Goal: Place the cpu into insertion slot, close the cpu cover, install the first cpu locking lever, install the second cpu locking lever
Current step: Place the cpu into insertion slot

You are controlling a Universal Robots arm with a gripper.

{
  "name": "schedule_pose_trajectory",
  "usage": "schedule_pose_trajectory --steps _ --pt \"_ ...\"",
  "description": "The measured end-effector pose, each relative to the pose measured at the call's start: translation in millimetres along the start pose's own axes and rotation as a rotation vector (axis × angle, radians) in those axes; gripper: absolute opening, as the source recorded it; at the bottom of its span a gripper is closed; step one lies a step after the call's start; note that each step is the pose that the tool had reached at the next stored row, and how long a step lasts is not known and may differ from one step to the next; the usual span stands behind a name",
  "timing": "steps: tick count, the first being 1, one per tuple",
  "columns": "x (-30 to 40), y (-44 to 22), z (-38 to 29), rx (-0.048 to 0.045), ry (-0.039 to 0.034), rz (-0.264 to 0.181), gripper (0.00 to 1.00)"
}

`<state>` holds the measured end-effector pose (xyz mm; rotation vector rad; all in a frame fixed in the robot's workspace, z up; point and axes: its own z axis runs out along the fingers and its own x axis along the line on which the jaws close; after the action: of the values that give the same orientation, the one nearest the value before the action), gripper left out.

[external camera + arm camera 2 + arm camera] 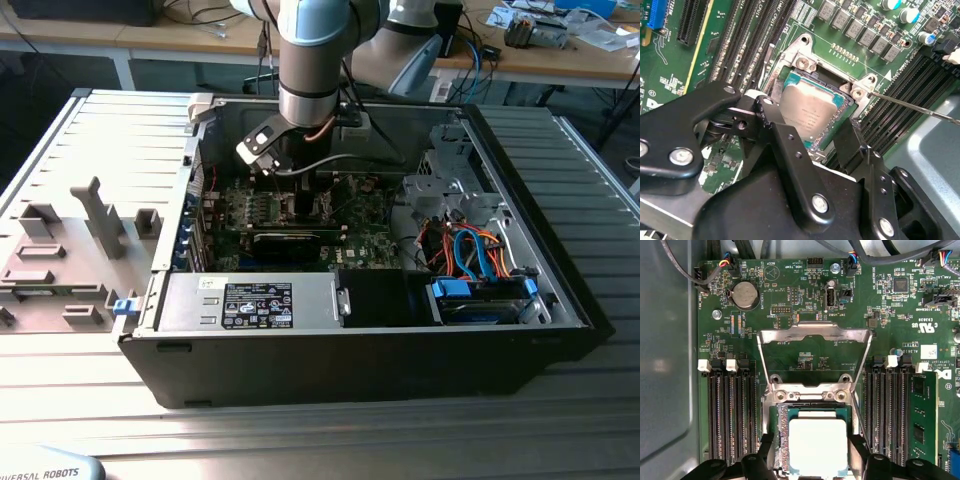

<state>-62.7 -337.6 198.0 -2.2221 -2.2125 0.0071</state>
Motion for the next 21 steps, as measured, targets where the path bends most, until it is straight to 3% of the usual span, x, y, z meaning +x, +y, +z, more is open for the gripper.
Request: schedule_pose_trajectory --steps 15,21 --pt "5.3 0.0 0.0 -0.0001 0.0 0.0 0.68" --pt "5.4 0.0 -5.2 -0.0004 0.0 0.0 0.68"
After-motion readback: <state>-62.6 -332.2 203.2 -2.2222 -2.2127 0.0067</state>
